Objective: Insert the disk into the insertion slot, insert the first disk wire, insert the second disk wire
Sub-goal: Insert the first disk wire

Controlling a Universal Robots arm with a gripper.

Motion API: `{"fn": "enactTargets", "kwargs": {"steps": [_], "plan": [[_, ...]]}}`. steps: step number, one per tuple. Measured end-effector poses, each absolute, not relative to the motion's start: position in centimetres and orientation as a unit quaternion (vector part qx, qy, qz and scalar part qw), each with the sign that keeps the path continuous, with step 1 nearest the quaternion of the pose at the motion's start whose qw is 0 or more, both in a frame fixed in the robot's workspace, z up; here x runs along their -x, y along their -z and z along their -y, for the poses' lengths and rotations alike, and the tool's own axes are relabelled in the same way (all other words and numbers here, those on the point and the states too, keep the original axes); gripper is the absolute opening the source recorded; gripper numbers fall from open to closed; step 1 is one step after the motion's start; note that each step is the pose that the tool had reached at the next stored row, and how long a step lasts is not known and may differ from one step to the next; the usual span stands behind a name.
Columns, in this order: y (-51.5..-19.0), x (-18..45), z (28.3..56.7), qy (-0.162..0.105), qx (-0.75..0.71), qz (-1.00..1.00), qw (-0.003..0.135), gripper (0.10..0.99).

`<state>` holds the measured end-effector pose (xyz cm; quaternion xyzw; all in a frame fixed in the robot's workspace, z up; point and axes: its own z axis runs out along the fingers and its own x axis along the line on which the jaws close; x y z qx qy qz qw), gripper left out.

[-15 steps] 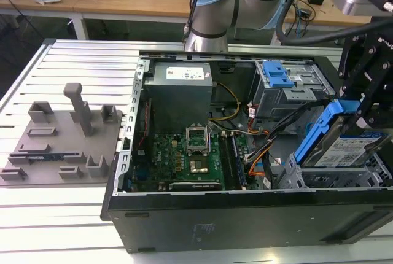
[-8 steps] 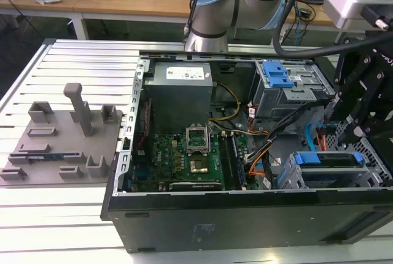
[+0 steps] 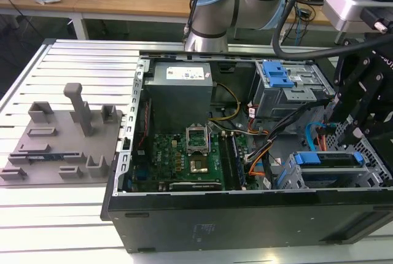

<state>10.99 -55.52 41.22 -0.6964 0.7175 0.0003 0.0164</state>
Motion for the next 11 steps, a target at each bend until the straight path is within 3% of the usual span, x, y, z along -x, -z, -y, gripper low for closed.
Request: {"fn": "enactTargets", "kwargs": {"steps": [8, 11], "plan": [[-41.08, -10.99, 55.55, 0.0, 0.696, -0.717, 0.016, 0.435], [-41.09, -11.01, 54.87, 0.009, 0.697, -0.717, 0.007, 0.435]]}}
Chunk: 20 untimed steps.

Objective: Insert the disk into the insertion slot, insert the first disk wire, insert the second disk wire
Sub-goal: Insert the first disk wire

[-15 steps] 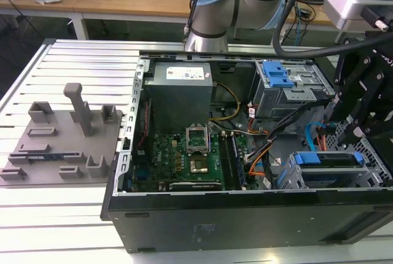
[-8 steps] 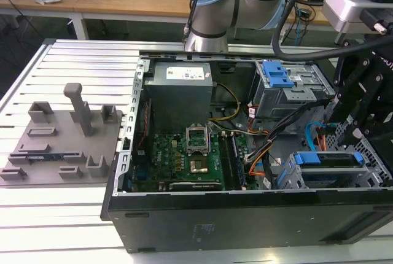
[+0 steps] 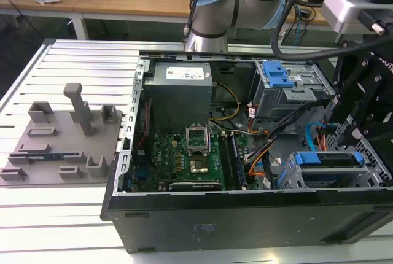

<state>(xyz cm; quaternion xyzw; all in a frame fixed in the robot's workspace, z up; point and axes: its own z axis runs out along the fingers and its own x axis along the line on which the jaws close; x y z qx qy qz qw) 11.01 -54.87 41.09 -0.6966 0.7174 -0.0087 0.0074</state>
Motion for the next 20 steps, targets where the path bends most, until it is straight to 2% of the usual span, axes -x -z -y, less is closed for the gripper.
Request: {"fn": "enactTargets", "kwargs": {"steps": [5, 8, 14, 18, 20], "plan": [[-41.1, -11.0, 52.5, 0.031, 0.696, -0.717, -0.014, 0.435], [-40.9, -11.3, 51.1, 0.039, 0.696, -0.716, -0.022, 0.435], [-40.3, -12.4, 47.8, 0.049, 0.696, -0.716, -0.031, 0.435], [-39.9, -16.7, 47.5, 0.045, 0.696, -0.716, -0.035, 0.435], [-39.7, -16.8, 47.5, 0.046, 0.696, -0.716, -0.035, 0.435]]}}
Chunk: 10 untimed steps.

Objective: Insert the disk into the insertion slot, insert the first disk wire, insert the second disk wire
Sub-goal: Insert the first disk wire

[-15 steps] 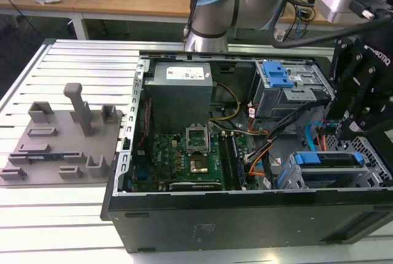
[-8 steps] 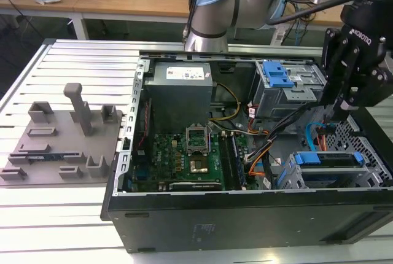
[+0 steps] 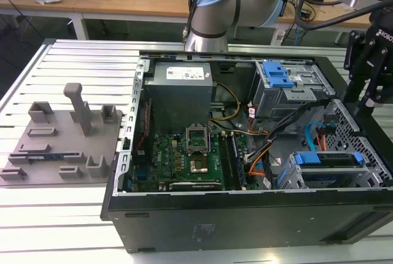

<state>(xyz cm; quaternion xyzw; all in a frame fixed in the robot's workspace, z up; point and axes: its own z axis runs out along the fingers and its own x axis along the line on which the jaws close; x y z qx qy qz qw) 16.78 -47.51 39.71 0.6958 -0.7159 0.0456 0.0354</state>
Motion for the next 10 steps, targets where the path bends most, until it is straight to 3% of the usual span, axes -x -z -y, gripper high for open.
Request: {"fn": "enactTargets", "kwargs": {"steps": [5, 10], "plan": [[-39.51, -16.78, 47.51, -0.055, -0.684, 0.727, 0.034, 0.435], [-39.23, -16.39, 47.51, -0.083, -0.671, 0.735, 0.049, 0.435]]}}
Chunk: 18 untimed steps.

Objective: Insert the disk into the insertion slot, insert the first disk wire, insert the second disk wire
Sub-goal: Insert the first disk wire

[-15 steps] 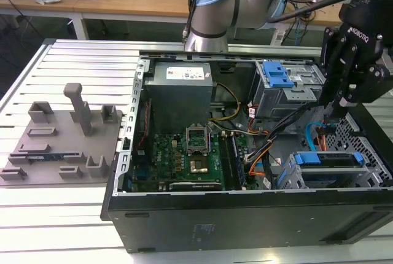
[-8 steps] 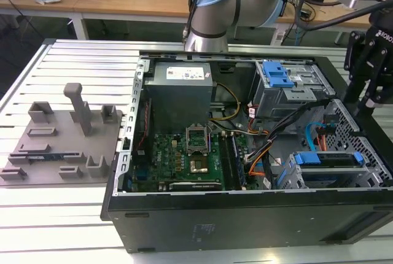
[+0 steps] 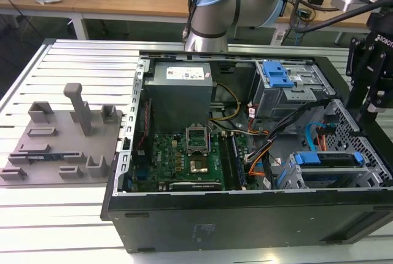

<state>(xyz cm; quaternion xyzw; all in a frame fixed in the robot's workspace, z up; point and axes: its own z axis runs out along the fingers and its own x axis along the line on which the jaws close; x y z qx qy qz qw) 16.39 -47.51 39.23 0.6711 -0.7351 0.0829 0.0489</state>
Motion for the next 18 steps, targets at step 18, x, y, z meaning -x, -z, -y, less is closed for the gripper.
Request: {"fn": "enactTargets", "kwargs": {"steps": [18], "plan": [[-37.1, -15.7, 41.8, -0.131, -0.657, 0.736, 0.092, 0.435]]}}
